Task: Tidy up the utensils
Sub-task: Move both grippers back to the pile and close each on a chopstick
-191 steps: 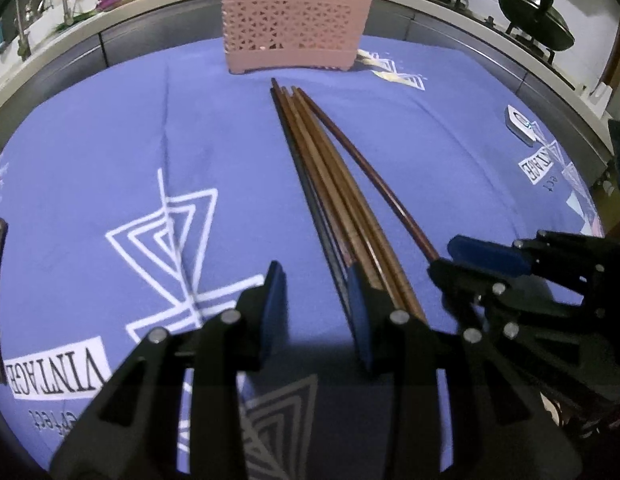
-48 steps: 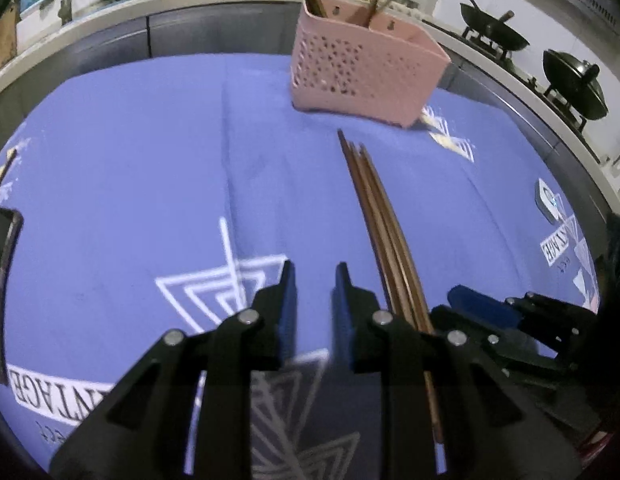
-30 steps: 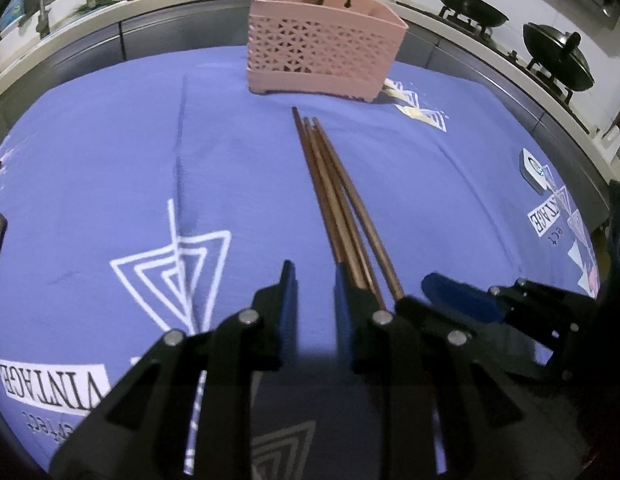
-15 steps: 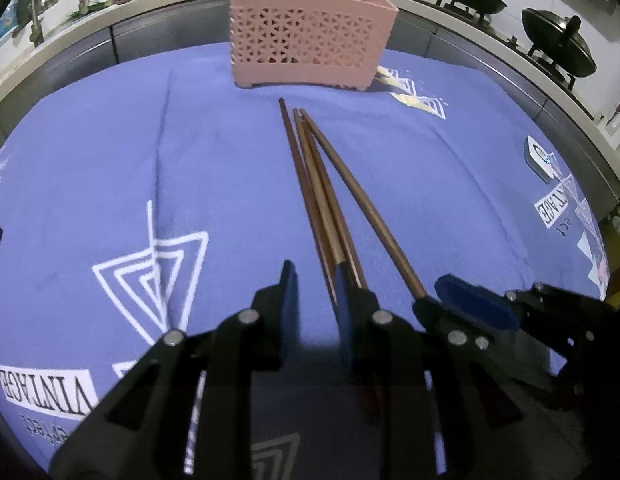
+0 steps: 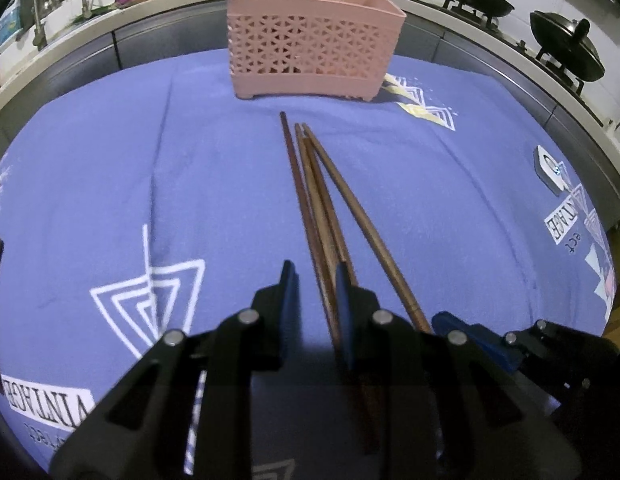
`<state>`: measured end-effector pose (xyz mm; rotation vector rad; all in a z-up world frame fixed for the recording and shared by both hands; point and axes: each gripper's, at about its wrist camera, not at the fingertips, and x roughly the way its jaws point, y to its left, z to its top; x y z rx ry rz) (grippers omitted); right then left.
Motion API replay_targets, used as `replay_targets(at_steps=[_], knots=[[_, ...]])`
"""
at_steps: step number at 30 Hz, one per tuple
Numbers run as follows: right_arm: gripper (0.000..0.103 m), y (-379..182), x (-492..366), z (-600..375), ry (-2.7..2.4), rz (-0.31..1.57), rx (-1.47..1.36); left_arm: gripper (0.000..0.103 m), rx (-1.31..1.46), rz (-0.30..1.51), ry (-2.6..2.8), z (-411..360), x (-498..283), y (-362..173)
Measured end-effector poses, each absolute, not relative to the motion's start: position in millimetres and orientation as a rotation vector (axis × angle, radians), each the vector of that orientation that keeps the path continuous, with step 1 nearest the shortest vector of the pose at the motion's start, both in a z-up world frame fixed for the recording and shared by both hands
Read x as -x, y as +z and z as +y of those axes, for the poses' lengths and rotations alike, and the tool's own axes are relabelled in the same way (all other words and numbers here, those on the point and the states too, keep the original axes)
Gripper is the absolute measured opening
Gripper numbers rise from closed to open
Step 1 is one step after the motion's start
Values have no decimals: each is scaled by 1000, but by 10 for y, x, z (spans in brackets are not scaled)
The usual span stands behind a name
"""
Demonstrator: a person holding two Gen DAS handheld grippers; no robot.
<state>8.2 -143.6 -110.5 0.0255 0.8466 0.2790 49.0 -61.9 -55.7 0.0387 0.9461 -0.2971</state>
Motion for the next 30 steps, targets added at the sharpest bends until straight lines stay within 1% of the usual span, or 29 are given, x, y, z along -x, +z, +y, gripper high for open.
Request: replay_targets(at_steps=[4, 8, 15, 29, 30], knots=[[18, -1102, -89, -1483, 268, 847, -44, 20, -4, 959, -267, -485, -541, -579], [18, -1096, -88, -1470, 269, 846, -38, 20, -18, 966, -269, -525, -555, -574], [18, -1101, -103, -1507, 271, 848, -59, 20, 66, 1017, -309, -493, -584, -566], [18, -1111, -99, -1559, 276, 831, -73, 20, -121, 947, -266, -807, -579, -581], [17, -1110, -101, -1565, 270, 828, -68, 20, -135, 939, -265, -817, -579, -587]])
